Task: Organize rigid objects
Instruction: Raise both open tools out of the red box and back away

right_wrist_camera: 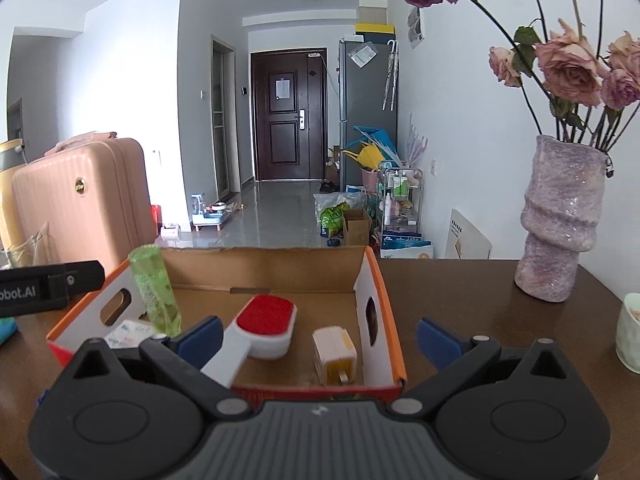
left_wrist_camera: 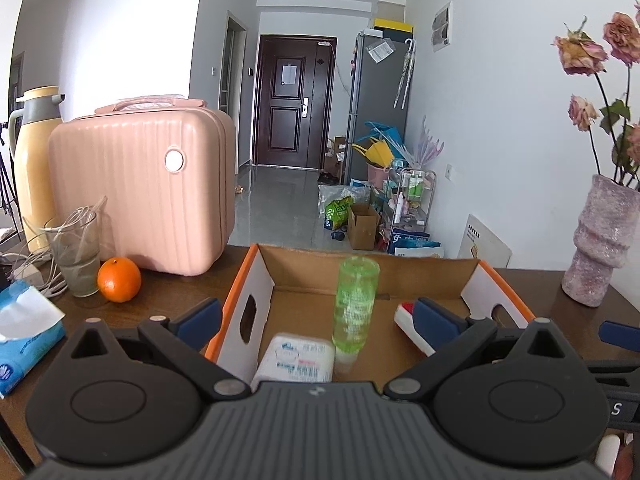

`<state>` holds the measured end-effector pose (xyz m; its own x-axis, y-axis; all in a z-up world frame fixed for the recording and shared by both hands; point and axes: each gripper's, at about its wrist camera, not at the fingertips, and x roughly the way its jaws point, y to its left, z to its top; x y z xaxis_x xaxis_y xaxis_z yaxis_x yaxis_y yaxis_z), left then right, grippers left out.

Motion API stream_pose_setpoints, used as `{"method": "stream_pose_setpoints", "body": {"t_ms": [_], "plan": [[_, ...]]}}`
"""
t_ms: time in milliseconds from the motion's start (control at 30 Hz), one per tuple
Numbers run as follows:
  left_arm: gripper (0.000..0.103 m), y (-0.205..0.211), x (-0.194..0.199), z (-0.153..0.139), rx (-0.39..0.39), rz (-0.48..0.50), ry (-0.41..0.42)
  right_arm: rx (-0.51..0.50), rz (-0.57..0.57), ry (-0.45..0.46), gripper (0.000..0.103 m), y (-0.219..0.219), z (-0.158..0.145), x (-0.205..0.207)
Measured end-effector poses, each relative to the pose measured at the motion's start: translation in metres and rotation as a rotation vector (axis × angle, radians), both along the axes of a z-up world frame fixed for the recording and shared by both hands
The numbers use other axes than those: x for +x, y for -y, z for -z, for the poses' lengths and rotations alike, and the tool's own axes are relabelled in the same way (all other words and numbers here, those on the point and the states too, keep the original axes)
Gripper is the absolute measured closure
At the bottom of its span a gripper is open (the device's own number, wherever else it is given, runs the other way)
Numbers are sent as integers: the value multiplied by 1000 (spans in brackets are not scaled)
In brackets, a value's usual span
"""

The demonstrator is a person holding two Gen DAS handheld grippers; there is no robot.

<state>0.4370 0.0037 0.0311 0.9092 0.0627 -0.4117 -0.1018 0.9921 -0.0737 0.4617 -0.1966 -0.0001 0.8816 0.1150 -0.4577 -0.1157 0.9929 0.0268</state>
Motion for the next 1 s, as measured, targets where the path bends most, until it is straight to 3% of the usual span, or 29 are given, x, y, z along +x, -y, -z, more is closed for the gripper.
{"method": "stream_pose_setpoints", "body": {"t_ms": [1000], "plan": [[0, 39, -106, 32, -6, 41, -96, -46, 31, -18, 0, 72, 26, -129]]}}
